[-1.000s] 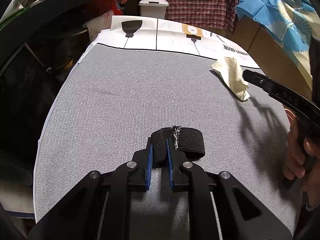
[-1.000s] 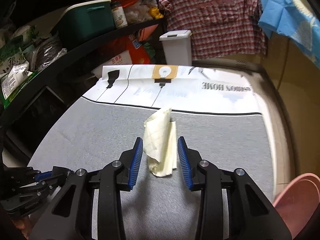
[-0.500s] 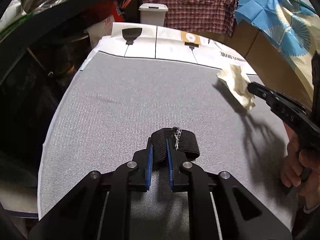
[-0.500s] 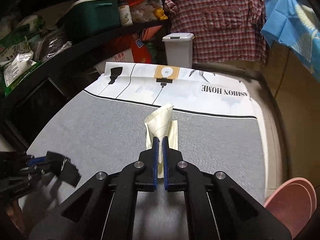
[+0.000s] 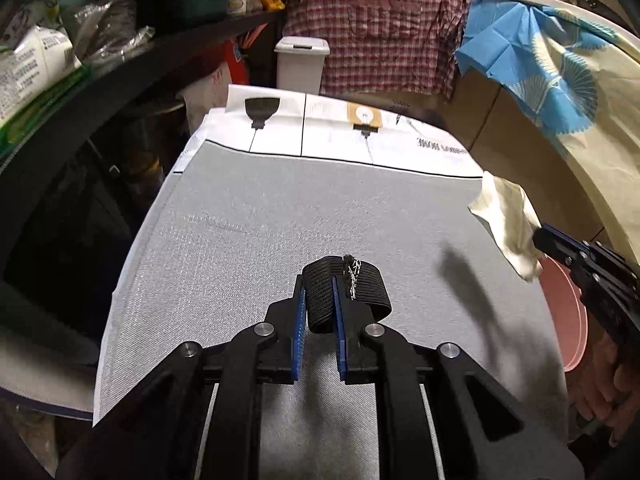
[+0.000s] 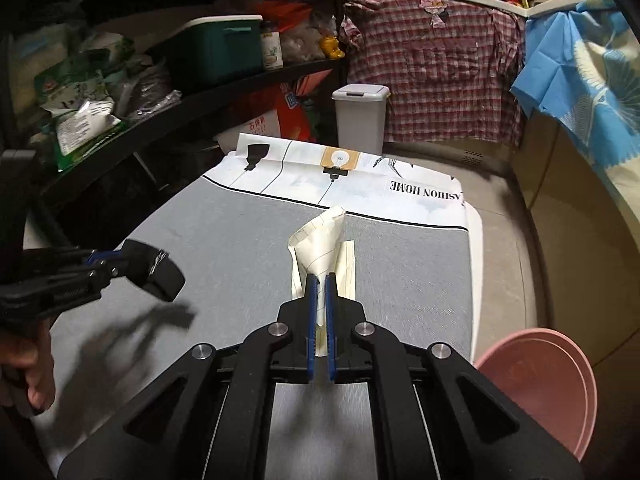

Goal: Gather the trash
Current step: 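Carry the hair tie and tissue over the pink bucket with both grippers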

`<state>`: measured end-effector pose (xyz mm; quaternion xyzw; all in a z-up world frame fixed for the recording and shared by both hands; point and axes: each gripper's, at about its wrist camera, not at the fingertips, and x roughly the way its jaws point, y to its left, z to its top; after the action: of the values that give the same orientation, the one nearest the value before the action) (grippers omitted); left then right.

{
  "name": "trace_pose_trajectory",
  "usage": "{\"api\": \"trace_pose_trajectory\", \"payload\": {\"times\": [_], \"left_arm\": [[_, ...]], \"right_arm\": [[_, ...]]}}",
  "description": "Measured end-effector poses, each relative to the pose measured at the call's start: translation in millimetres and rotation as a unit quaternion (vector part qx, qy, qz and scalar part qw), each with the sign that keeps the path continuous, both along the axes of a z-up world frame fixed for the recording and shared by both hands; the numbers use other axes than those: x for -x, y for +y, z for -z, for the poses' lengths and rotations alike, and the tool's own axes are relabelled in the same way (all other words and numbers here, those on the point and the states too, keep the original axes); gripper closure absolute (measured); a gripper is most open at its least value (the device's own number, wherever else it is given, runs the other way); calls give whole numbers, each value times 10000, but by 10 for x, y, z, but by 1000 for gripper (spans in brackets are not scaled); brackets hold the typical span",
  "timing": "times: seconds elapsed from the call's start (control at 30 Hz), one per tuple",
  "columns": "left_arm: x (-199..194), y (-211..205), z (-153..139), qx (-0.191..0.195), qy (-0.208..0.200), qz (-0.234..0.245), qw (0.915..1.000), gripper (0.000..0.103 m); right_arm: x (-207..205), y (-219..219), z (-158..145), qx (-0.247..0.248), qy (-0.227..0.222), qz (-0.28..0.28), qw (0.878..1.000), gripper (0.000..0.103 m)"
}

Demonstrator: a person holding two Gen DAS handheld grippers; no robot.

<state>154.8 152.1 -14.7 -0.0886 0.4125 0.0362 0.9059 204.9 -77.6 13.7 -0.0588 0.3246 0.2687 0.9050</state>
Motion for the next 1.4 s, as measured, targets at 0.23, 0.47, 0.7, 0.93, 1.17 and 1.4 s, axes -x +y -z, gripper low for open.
{"api": "trace_pose_trajectory", "payload": {"times": [0.23, 0.47, 0.7, 0.93, 1.17, 1.4], "left_arm": [[150, -11, -137, 14, -148, -4, 9999, 91], [295, -82, -275, 23, -287, 33, 9996, 91], [352, -247, -347, -9, -364, 169, 9992, 91], [338, -468, -427, 26, -441, 303, 9986, 91], [287, -771, -472, 48, -472, 510, 9976, 91], [212, -1130, -525, 83, -526, 781, 9955, 91]], "right_arm": [[353, -157, -234, 13, -144, -23, 9999, 99], [619, -499, -620, -203, -355, 107, 9991, 99], [752, -906, -823, -209, -589, 398, 9973, 99], [744, -1205, -712, -251, -523, 806, 9951, 99], [695, -1498, -591, -345, -354, 1204, 9915, 99], [646, -1782, -455, -199, -280, 1717, 9846, 99]]}}
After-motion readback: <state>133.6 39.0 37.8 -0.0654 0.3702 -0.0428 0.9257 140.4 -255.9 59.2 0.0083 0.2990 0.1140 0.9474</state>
